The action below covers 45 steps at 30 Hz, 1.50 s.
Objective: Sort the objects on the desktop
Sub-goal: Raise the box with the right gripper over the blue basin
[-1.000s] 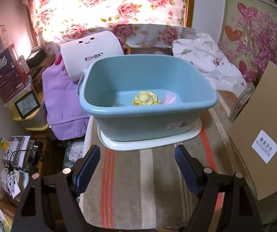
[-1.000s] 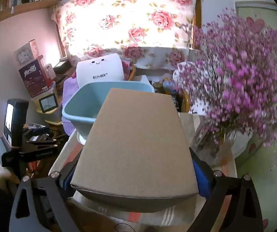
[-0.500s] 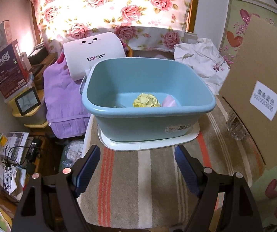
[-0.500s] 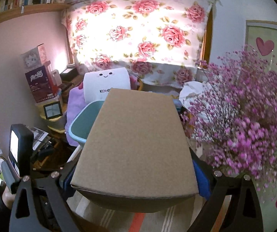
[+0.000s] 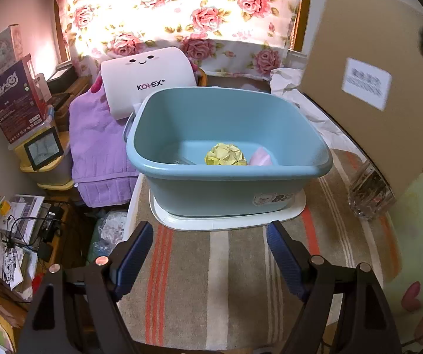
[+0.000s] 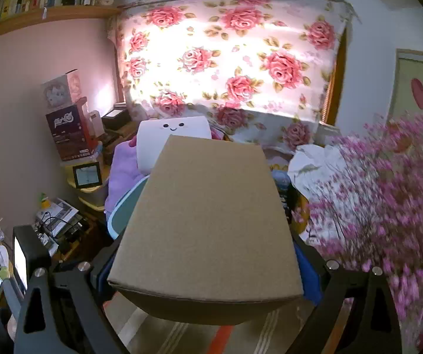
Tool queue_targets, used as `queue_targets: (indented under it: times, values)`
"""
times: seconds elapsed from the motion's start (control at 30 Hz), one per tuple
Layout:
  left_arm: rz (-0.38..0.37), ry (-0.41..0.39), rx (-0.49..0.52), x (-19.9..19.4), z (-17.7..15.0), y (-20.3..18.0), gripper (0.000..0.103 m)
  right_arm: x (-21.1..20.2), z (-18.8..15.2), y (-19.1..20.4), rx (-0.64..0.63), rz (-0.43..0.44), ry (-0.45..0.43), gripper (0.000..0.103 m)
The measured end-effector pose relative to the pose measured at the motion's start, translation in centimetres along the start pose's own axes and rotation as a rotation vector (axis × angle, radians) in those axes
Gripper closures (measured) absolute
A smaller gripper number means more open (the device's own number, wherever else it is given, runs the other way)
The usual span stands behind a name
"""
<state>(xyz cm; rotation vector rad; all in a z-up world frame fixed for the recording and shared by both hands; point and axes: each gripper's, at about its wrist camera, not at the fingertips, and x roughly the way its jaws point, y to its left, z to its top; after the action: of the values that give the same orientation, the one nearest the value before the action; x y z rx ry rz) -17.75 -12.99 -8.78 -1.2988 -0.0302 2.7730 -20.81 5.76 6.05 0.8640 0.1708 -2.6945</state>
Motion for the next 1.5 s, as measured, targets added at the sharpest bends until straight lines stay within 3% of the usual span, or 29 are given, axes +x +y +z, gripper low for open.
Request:
queue_targets:
  times: [0.37,0.63,1.5]
  values:
    - [0.016,0.013,-0.018,0.4,0.1,-0.2,0.020,5.3,4.5,0.7,-0.046,0.055,-0.022,0.007]
    - [0.045,0.058,-0.043,2.2,-0.6,0.2,0.020,12.6,6.1,2.1,-0.097,0.085,0.024,0.007]
    - [0.060,0.109,-0.088,4.9,-0.9,1.4,0.020,22.4,5.3,3.7,-0.093,0.112,0.096,0.007]
